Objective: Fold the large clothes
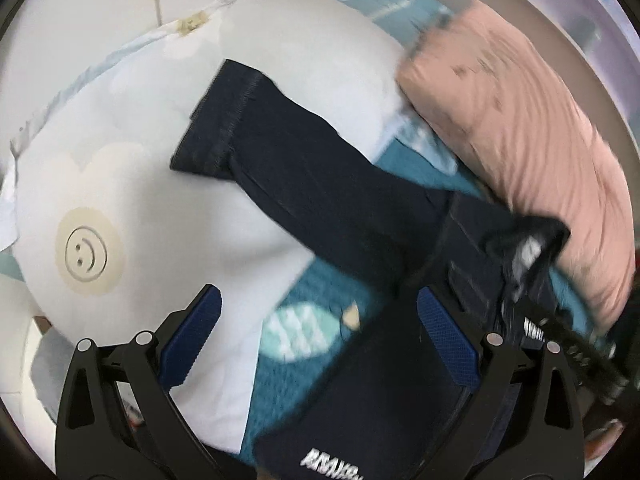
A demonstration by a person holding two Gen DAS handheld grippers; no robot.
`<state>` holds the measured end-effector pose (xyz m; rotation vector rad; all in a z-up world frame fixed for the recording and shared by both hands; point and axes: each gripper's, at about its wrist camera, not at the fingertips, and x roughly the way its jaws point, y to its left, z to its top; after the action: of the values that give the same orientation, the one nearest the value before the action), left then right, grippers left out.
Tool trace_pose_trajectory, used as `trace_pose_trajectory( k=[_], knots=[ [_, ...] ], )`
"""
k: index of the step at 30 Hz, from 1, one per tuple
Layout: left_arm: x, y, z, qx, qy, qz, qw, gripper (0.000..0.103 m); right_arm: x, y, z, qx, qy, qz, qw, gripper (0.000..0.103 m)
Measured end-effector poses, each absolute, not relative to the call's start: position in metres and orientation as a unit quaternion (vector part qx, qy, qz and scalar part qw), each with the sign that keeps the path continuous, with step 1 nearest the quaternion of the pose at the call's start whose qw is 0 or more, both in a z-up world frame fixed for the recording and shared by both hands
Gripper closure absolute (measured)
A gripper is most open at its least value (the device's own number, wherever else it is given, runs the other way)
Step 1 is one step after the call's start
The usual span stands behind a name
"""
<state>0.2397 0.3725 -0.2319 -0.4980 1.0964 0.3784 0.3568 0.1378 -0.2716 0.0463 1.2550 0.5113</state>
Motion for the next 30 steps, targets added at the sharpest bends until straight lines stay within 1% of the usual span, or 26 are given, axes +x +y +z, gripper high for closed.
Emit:
trace_pose_trajectory(
  k=[1,2,4,5,10,13,14,15,18,23,24,25,27,28,30],
  knots=[
    [0.244,0.38,-0.235,-0.242,0.509,0.181,0.806,0.005,0.365,0.142,-0.279,0.031,0.59,0.242,0.77,0.085],
    [0.248,0.39,-0.239,-0.25,0.509,0.186,0.802,0.005,0.374,0.148,-0.29,0.041,0.604,0.248,0.757,0.09],
    [0.254,0.409,-0.248,-0.266,0.51,0.197,0.794,0.005,0.388,0.157,-0.311,0.052,0.631,0.247,0.733,0.097],
    [0.257,0.416,-0.251,-0.273,0.508,0.194,0.793,0.005,0.395,0.163,-0.322,0.059,0.641,0.249,0.724,0.098],
    [0.271,0.453,-0.267,-0.289,0.52,0.218,0.774,0.005,0.419,0.186,-0.362,0.063,0.67,0.244,0.699,0.099],
    [0.278,0.472,-0.27,-0.295,0.517,0.214,0.774,0.005,0.434,0.201,-0.401,0.051,0.703,0.225,0.672,0.099],
    [0.281,0.478,-0.271,-0.293,0.52,0.212,0.773,0.005,0.438,0.204,-0.419,0.041,0.713,0.212,0.668,0.103],
    [0.284,0.482,-0.271,-0.289,0.521,0.215,0.774,0.005,0.441,0.201,-0.426,0.062,0.715,0.21,0.664,0.103],
    [0.295,0.496,-0.275,-0.277,0.521,0.22,0.777,0.005,0.446,0.191,-0.43,0.102,0.725,0.219,0.645,0.103],
    [0.324,0.512,-0.301,-0.258,0.533,0.214,0.777,0.005,0.446,0.188,-0.432,0.11,0.718,0.236,0.646,0.103],
    [0.327,0.513,-0.305,-0.251,0.525,0.222,0.783,0.01,0.445,0.186,-0.431,0.109,0.717,0.236,0.647,0.103],
    [0.327,0.51,-0.303,-0.231,0.514,0.233,0.792,0.037,0.445,0.187,-0.431,0.11,0.717,0.235,0.647,0.103],
    [0.326,0.5,-0.295,-0.194,0.505,0.238,0.806,0.067,0.445,0.189,-0.431,0.112,0.717,0.232,0.647,0.103],
    [0.324,0.498,-0.292,-0.205,0.502,0.225,0.809,0.082,0.444,0.19,-0.431,0.112,0.716,0.232,0.649,0.103],
    [0.319,0.496,-0.284,-0.227,0.492,0.219,0.812,0.085,0.441,0.19,-0.428,0.093,0.704,0.24,0.662,0.103]
  ],
)
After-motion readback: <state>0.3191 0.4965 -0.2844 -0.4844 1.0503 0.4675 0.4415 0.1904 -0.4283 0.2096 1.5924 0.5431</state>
